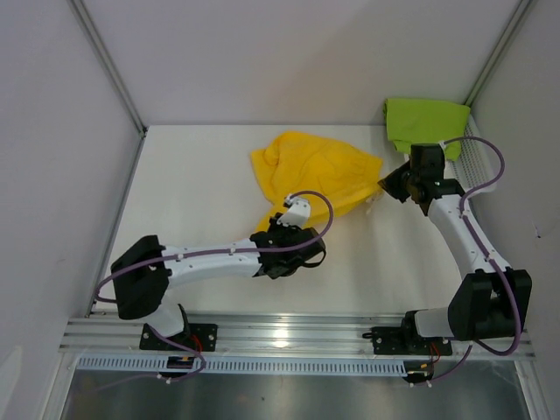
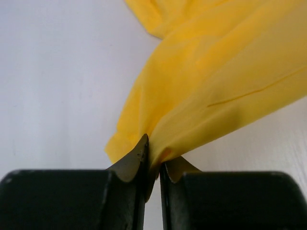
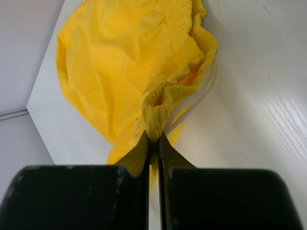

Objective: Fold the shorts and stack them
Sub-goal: Flatten the shorts out

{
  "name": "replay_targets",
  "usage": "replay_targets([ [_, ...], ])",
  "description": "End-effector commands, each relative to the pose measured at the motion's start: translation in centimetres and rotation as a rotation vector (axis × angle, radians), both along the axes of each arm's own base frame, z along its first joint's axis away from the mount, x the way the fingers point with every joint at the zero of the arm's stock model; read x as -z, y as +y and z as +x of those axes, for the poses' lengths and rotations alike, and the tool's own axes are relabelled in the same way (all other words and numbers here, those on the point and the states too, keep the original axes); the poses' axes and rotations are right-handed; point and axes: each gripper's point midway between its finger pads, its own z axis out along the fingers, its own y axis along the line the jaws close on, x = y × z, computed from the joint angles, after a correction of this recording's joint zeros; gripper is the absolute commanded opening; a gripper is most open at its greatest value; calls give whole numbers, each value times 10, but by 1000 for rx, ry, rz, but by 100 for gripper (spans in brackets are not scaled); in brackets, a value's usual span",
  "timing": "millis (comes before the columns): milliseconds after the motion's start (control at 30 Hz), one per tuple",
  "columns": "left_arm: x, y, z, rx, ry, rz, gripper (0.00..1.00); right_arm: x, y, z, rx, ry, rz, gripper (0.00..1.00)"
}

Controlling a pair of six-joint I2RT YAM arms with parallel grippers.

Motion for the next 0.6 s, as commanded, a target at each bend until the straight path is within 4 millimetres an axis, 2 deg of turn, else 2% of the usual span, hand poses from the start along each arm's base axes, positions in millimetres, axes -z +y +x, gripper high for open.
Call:
replay_targets([
  [0, -26, 56, 0, -137, -62, 86, 16, 1, -10, 10, 44, -37, -2, 0],
  [100, -48, 87, 5, -221, -88, 77, 19, 9, -9, 8, 46, -27, 4, 0],
  [167, -58, 100, 7, -246, -92, 51, 21, 17, -9, 5, 45, -13, 4, 0],
  [267, -58, 119, 6, -291, -73, 25, 26, 24, -8, 1, 49, -3, 2, 0],
  [467, -55, 160, -12, -454, -94, 39, 33, 29, -15, -11, 86, -9, -9, 0],
  [533, -56, 168, -17, -485, -98, 47, 33, 27, -12, -17, 83, -20, -5, 0],
  [567, -55, 167, -17, -480, -90, 37, 33, 33, -14, -22, 92, -8, -14, 0],
])
